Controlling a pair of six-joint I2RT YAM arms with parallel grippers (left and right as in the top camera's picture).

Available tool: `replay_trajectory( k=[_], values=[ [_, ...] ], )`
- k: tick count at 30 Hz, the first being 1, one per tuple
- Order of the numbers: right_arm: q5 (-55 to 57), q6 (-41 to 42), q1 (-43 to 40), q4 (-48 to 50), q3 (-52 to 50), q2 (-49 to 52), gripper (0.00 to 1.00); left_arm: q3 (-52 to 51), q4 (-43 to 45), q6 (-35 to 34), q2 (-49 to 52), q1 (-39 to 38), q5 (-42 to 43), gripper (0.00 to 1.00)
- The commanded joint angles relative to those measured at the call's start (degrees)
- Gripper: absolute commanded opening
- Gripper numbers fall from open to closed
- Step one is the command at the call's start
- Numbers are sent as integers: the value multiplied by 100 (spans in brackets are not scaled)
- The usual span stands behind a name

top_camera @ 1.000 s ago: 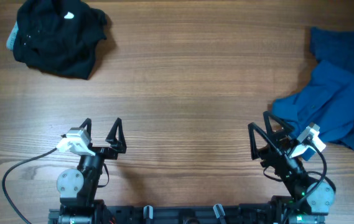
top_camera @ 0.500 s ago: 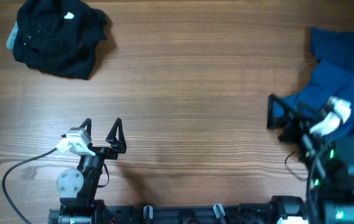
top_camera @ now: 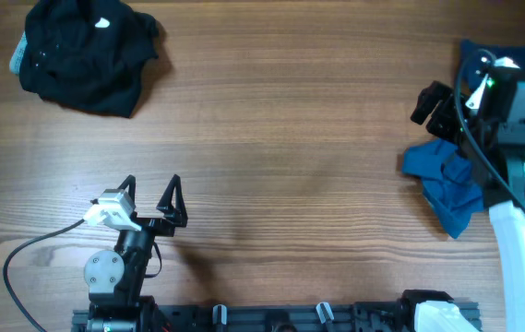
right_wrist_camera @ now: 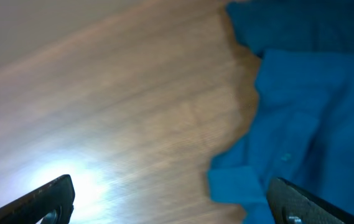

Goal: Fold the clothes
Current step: 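Reach the right gripper to the teal polo shirt at right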

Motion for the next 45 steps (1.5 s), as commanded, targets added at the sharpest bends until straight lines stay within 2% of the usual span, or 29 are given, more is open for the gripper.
replay_trajectory(
  k=[1,13,18,27,30,35,45],
  values=[
    [1078,-133,-59,-151,142,297,100,-39,-17,-9,-37,-20,-94,100],
    [1130,946,-616,-1019,92,1731,100,-39,-17,-11,-37,-20,-94,100],
    [1054,1488,-621,-1187,-42,1993,100,-39,-17,-11,-37,-20,-94,100],
    [796,1829,-621,-1609,-442,2033,100,-39,-17,-11,-37,-20,-94,100],
    [428,1902,-623,-1604,-588,2033,100,-39,-17,-11,-37,-20,-94,100],
    [330,2922,-621,-1534,-898,2033,100,-39,-17,-11,-37,-20,-94,100],
    [402,2855,-621,-931,-1257,2035,100,-39,-17,-11,-37,-20,-94,100]
  ],
)
